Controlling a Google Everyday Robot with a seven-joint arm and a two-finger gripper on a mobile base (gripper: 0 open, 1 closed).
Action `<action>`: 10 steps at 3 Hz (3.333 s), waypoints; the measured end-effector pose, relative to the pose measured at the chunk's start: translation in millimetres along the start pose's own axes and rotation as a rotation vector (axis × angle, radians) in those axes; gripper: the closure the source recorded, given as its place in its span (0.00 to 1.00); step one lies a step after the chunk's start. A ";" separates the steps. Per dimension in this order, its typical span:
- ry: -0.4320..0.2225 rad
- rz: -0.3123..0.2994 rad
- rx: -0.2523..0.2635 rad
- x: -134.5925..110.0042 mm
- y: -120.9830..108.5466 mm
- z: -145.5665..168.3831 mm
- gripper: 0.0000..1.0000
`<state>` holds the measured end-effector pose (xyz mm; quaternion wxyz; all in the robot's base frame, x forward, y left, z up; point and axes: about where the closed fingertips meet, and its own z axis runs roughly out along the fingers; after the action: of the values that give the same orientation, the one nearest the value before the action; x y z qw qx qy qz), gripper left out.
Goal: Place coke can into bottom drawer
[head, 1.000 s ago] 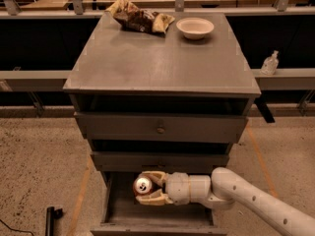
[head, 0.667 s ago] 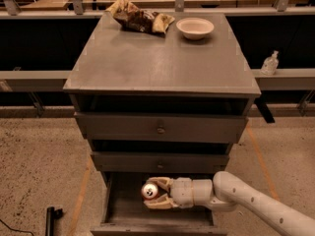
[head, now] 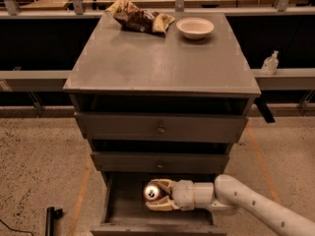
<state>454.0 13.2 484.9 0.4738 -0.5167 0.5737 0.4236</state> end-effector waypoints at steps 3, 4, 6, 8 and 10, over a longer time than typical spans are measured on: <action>0.101 0.003 -0.017 138.2 -51.5 30.6 1.00; 0.099 0.022 0.015 179.5 -63.6 38.1 0.84; 0.115 0.080 0.071 251.0 -76.2 45.0 0.38; 0.121 0.114 0.131 274.1 -85.8 39.6 0.00; 0.168 0.113 0.336 225.2 -87.3 -24.6 0.25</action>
Offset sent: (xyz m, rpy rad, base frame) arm 0.0660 -0.0088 -0.1660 -0.1206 0.0233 0.0112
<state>534.4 -63.3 269.0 0.4795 -0.4309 0.7018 0.3032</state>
